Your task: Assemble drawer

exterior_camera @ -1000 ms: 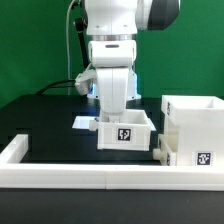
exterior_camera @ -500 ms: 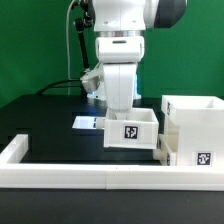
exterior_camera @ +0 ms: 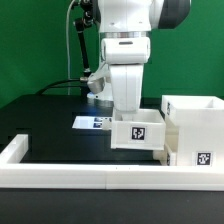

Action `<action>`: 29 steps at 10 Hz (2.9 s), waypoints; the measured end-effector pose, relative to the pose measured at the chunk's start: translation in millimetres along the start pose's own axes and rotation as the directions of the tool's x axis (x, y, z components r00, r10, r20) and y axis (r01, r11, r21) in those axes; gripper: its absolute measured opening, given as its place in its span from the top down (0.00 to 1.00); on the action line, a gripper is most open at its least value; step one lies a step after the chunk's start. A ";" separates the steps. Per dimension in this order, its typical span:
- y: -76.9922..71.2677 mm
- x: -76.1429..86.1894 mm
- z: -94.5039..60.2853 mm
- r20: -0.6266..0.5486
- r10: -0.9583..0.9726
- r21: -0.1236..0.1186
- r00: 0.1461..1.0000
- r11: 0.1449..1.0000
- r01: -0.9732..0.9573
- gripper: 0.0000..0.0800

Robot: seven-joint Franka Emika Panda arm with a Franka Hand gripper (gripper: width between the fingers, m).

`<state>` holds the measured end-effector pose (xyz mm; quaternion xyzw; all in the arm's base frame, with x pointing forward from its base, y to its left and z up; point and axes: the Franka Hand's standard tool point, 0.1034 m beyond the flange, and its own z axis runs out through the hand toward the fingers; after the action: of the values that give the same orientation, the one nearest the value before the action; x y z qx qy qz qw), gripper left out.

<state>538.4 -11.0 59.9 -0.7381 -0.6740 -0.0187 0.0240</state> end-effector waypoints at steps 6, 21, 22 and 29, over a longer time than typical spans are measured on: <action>-1.0 1.8 2.7 -0.001 0.015 0.003 1.000 1.000 -0.015 0.95; -1.9 10.2 3.1 0.000 0.003 0.002 1.000 1.000 -0.003 0.95; -3.7 10.4 4.8 0.002 -0.006 0.020 1.000 1.000 0.006 0.95; 2.0 11.5 7.2 0.007 -0.057 0.033 0.998 0.998 0.056 0.95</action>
Offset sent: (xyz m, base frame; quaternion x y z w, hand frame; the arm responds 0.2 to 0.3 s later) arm 0.0000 0.0000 0.0000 0.0000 0.0000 0.0000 1.0000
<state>541.4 0.7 53.3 -0.7184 -0.6949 -0.0056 0.0329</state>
